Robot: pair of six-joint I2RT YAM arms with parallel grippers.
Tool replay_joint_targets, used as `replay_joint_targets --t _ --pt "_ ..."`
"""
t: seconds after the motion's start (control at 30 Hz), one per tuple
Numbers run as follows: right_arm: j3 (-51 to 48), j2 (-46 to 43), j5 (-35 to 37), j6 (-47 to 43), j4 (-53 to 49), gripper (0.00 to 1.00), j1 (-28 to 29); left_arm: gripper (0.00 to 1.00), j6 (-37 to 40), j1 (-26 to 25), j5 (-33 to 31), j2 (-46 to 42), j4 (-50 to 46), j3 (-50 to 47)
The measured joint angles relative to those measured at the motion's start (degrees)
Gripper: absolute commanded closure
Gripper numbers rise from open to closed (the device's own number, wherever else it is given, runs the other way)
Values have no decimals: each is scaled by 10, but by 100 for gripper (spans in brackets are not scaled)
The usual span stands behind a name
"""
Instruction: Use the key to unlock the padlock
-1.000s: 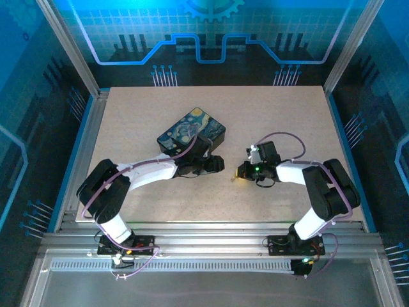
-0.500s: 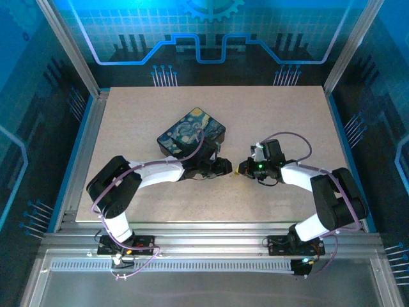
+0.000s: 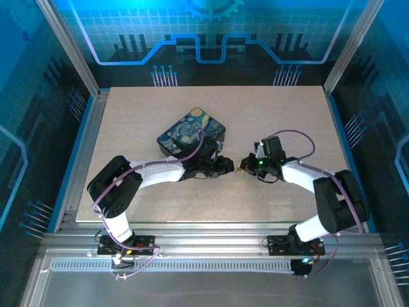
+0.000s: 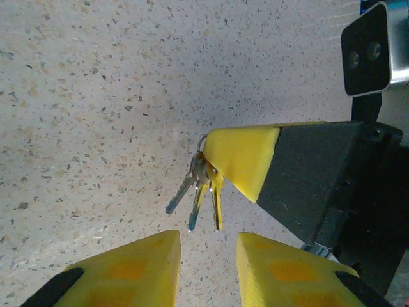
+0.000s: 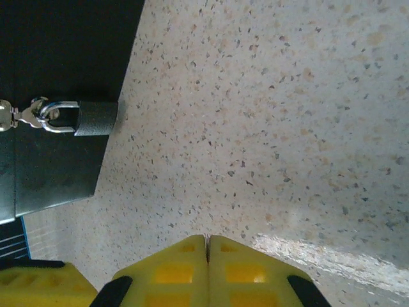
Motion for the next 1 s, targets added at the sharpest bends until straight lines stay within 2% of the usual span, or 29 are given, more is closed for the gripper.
replay_joint_targets --t 1.0 --pt "24 33 29 21 2 98 29 74 -13 -8 11 25 18 0"
